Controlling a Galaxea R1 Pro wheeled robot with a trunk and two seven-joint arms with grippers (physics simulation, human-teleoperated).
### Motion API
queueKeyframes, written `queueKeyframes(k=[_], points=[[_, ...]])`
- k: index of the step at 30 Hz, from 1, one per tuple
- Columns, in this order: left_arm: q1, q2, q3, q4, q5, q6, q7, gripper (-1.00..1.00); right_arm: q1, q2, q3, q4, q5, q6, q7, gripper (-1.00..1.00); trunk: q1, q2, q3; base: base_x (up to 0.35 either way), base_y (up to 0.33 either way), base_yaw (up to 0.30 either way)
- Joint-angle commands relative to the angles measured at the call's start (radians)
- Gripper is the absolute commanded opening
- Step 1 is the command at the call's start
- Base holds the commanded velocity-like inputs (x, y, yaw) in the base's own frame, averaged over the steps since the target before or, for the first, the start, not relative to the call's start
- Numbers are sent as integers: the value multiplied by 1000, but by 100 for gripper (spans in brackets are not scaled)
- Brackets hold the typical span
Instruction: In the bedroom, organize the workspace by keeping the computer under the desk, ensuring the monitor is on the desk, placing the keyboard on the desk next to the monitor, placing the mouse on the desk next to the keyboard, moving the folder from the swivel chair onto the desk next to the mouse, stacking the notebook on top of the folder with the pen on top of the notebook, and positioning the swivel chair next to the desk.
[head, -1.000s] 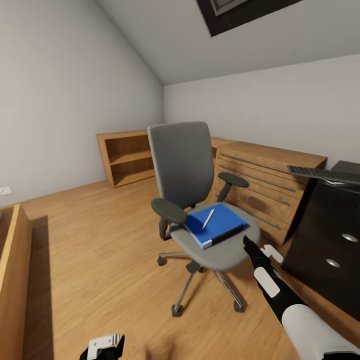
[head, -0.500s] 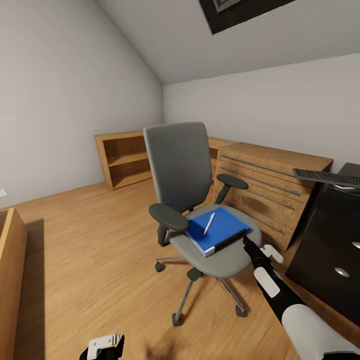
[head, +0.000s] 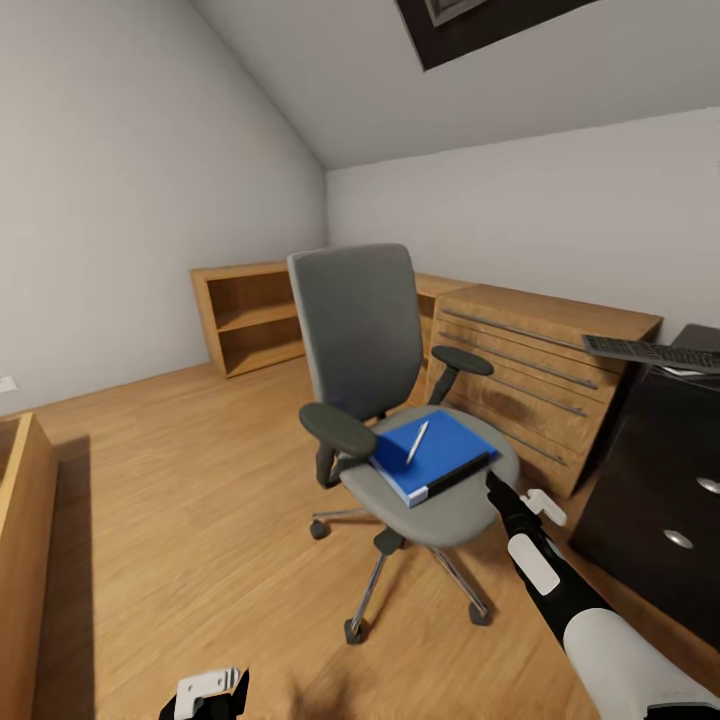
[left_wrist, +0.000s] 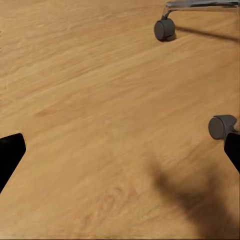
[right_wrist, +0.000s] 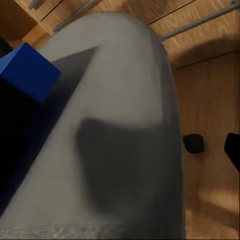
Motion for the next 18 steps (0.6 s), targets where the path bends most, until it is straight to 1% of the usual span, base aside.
queueKeyframes(k=[1,5,10,18], points=[[0,0,0,-1,8,-1,0,100,0,-1,8,-1,-7,-5,-7,100,-1,0,-1,-276,0,0],[0,0,0,-1,9,-1,-1,100,0,-1,8,-1,-7,-5,-6,100,-1,0,-1,-303,15,0],[0,0,0,-1,8,-1,-2,100,0,-1,8,-1,-8,-5,-6,100,-1,0,-1,-323,84,0],[0,0,0,-1,9,-2,-3,100,0,-1,10,0,-9,-5,-5,100,-1,0,-1,-299,181,0]])
